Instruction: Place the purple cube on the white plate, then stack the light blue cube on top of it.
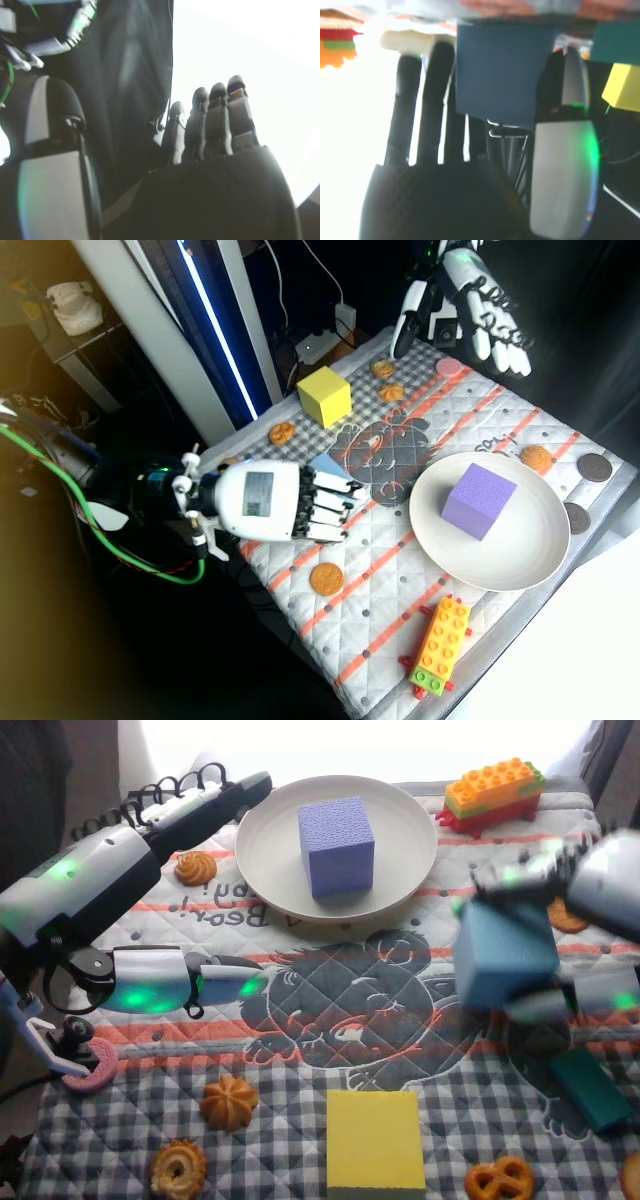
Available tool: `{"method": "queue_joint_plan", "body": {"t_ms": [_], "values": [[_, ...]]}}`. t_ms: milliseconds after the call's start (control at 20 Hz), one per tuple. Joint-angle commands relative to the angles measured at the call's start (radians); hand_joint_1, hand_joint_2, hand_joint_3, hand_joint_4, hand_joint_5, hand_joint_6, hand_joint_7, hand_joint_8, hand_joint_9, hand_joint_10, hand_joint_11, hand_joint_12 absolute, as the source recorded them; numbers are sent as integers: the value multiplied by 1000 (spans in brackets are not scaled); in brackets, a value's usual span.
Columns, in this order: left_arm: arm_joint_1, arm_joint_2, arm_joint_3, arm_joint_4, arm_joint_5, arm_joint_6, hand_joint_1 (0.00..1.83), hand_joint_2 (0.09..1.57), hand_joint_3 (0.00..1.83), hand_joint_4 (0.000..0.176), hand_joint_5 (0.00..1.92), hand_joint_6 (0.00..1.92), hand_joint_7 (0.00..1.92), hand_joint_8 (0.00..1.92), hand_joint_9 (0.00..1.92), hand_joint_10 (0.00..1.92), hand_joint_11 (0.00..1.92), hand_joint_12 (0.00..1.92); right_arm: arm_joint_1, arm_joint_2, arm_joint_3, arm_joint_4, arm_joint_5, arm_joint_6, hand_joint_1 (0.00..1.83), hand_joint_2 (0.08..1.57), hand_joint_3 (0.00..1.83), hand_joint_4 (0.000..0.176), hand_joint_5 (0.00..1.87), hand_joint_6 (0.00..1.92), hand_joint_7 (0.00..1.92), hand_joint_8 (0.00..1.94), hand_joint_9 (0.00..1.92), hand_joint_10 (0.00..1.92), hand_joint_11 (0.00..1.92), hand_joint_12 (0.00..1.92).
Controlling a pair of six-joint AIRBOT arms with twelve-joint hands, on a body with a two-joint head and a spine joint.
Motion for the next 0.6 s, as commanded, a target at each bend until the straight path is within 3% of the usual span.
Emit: {"method": "queue_joint_plan", "body": {"t_ms": [0,50,100,150,200,250,300,350,400,450,550], "values": [[-2,10,-4,10,-130,-8,860,936,14,163,52,3,101,5,10,4,0,0,25,-8,12,26,133,5,1240,1093,3,0,1069,899,991,904,920,557,557,1228],[2,10,-4,7,-132,-8,848,943,13,159,57,5,110,7,25,9,0,0,64,-28,37,26,118,5,1246,1096,0,0,1122,830,928,979,817,438,323,1295],[6,9,-6,5,-136,-8,839,954,15,146,62,6,107,4,24,7,0,0,97,-44,56,26,100,5,1236,1096,0,0,1095,876,965,923,908,375,350,1233],[9,9,-7,3,-139,-8,864,955,12,139,74,9,110,4,28,8,3,1,126,-58,74,25,83,5,1244,1103,0,0,1120,640,938,1161,891,780,532,1513],[13,9,-9,2,-141,-8,865,956,11,142,71,7,106,2,23,5,0,0,149,-71,89,25,64,5,1250,1092,1,0,1102,620,1000,1118,900,946,620,1566],[17,9,-10,0,-143,-8,895,940,3,138,89,12,109,3,25,5,8,4,175,-87,108,25,46,5,1262,1108,1,0,1040,634,1004,1202,981,1326,828,1752],[20,9,-10,-2,-144,-8,938,935,0,126,112,18,125,8,51,14,31,15,200,-105,130,26,24,5,1247,1094,2,0,967,878,1109,912,1024,920,838,1324],[24,9,-10,-7,-148,-8,957,926,0,125,131,21,137,11,55,13,9,6,237,-130,157,26,-9,4,1248,1085,0,0,944,979,1193,693,1150,575,963,1079],[28,9,-10,-9,-152,-8,960,922,0,121,141,23,148,14,61,14,5,5,262,-154,181,26,-37,4,1251,1076,0,0,948,989,1225,618,1248,348,1018,1008],[30,9,-10,-10,-153,-8,949,931,0,122,135,16,142,9,57,10,6,6,283,-172,201,26,-59,4,1254,1076,1,0,943,987,1224,628,1302,240,1052,966],[32,8,-10,-10,-149,-9,949,924,0,110,147,16,140,6,32,7,0,0,319,-194,230,26,-93,4,1240,1087,2,0,947,1013,1164,707,1327,155,1041,932]]}}
